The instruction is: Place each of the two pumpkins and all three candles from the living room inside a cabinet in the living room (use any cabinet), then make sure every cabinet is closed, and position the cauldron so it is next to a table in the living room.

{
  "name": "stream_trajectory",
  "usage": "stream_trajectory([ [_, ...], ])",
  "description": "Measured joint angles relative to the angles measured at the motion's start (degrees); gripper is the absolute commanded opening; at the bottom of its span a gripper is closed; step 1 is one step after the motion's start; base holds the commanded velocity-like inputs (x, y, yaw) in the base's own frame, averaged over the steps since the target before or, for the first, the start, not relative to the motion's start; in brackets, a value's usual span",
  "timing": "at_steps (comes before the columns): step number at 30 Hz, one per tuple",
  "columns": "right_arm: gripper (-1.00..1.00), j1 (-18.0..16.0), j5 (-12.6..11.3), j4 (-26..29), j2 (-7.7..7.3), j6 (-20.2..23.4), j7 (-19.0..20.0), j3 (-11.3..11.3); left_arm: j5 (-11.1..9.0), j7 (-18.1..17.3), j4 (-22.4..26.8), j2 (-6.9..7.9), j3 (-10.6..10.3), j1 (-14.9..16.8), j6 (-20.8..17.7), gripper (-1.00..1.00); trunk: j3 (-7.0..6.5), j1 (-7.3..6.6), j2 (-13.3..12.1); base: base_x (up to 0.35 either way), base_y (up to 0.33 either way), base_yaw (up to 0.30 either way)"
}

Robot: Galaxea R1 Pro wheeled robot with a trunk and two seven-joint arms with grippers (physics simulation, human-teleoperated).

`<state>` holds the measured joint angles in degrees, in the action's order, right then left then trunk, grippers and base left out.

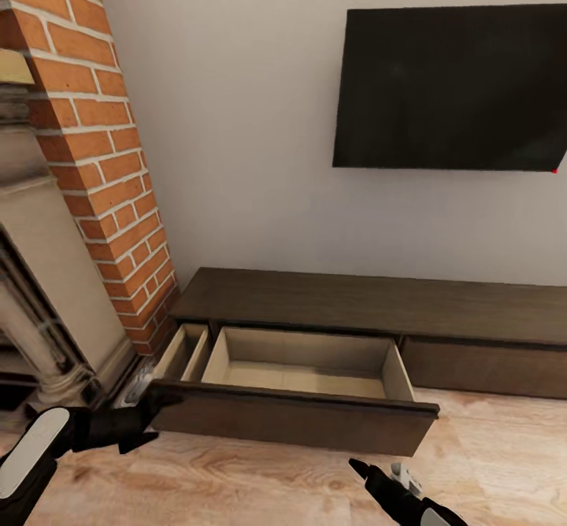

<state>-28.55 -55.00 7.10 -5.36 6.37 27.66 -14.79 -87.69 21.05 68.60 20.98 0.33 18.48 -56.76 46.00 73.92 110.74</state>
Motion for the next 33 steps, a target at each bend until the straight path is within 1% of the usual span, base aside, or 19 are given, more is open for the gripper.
stream_trajectory([
  [2, 1.00, 0.0, 0.7, 0.0, 1.01, -1.0, -2.2, 0.0, 1.4, -0.1, -4.5, 0.03, 0.0, -0.1, 0.0, 1.00, -0.36, -0.44, -0.8, -0.264, 0.156, 0.291],
  [4, 1.00, 0.0, 2.0, 0.0, 2.14, -1.8, -3.8, 0.0, 4.0, -0.2, -7.4, -0.03, 0.1, -0.1, 0.1, 1.00, -0.72, -0.88, -1.6, -0.271, 0.170, 0.291],
  [6, 1.00, 0.0, 3.8, 0.0, 2.96, -2.7, -4.7, 0.0, 7.0, -0.3, -8.8, -0.09, 0.2, -0.1, 0.3, 1.00, -1.08, -1.32, -2.4, -0.273, 0.177, 0.291],
  [7, 1.00, 0.0, 4.3, 0.0, 3.10, -2.9, -4.8, 0.0, 7.6, -0.3, -9.0, -0.10, 0.2, -0.1, 0.3, 1.00, -1.26, -1.54, -2.8, -0.270, 0.180, 0.291],
  [10, 1.00, 0.0, 5.9, 0.0, 3.53, -3.5, -5.2, 0.0, 11.4, -0.2, -10.3, -0.13, 0.3, -0.1, 1.5, 1.00, -1.80, -2.20, -4.0, -0.244, 0.171, 0.291],
  [11, 1.00, 0.0, 6.1, 0.0, 3.66, -3.6, -5.3, 0.0, 12.7, -0.3, -11.1, -0.13, 0.3, -0.1, 2.7, 1.00, -1.98, -2.42, -4.4, -0.202, 0.144, 0.291],
  [12, 1.00, 0.0, 6.2, 0.0, 3.76, -3.7, -5.3, 0.0, 13.4, -0.3, -11.6, -0.14, 0.3, -0.1, 3.6, 1.00, -2.16, -2.64, -4.8, -0.159, 0.105, 0.291],
  [15, 1.00, 0.0, 7.1, 0.0, 4.62, -3.8, -5.6, 0.0, 18.0, -0.5, -14.1, -0.35, 0.1, -0.1, 9.7, 1.00, -2.70, -3.31, -6.0, -0.073, 0.046, 0.291],
  [17, 1.00, 0.0, 8.9, 0.0, 5.56, -3.8, -6.7, -0.1, 21.6, -0.6, -16.1, -0.69, -0.1, -0.1, 14.0, 1.00, -2.88, -3.54, -6.4, -0.025, 0.016, 0.291],
  [18, 1.00, 0.0, 9.5, 0.0, 5.84, -3.8, -7.2, 0.0, 22.4, -0.7, -16.6, -0.78, -0.1, -0.1, 15.0, 1.00, -2.88, -3.55, -6.4, -0.014, 0.009, 0.291],
  [20, 1.00, 0.0, 12.1, 0.0, 7.04, -4.1, -9.4, 0.0, 24.9, -0.8, -17.8, -1.20, -0.1, -0.1, 18.3, 1.00, -2.88, -3.55, -6.4, -0.008, 0.005, 0.291],
  [21, 1.00, 0.0, 13.3, 0.0, 7.56, -4.4, -10.5, 0.0, 25.6, -0.8, -18.1, -1.47, -0.1, -0.1, 19.4, 1.00, -2.88, -3.55, -6.4, -0.005, 0.003, 0.291],
  [25, 1.00, 0.0, 15.3, 0.0, 8.35, -5.1, -12.3, 0.0, 26.6, -0.8, -18.6, -1.85, -0.2, -0.1, 21.0, 1.00, -2.88, -3.55, -6.4, -0.002, 0.001, 0.291],
  [29, 1.00, 0.0, 15.6, 0.0, 8.54, -5.2, -12.6, 0.1, 26.9, -0.8, -19.1, -2.30, -0.3, -0.1, 22.2, 1.00, -2.85, -3.56, -6.4, 0.032, 0.074, 0.291],
  [31, 1.00, 0.0, 15.7, 0.0, 8.58, -5.2, -12.7, 0.1, 27.0, -0.9, -20.6, -2.80, -0.3, -0.1, 23.7, 1.00, -2.81, -3.56, -6.4, 0.095, 0.186, 0.291],
  [33, 1.00, 0.0, 15.8, 0.0, 8.61, -5.2, -12.8, 0.1, 27.4, -1.8, -22.5, -3.17, -0.7, -0.1, 26.1, 1.00, -2.77, -3.56, -6.4, 0.131, 0.227, 0.291],
])
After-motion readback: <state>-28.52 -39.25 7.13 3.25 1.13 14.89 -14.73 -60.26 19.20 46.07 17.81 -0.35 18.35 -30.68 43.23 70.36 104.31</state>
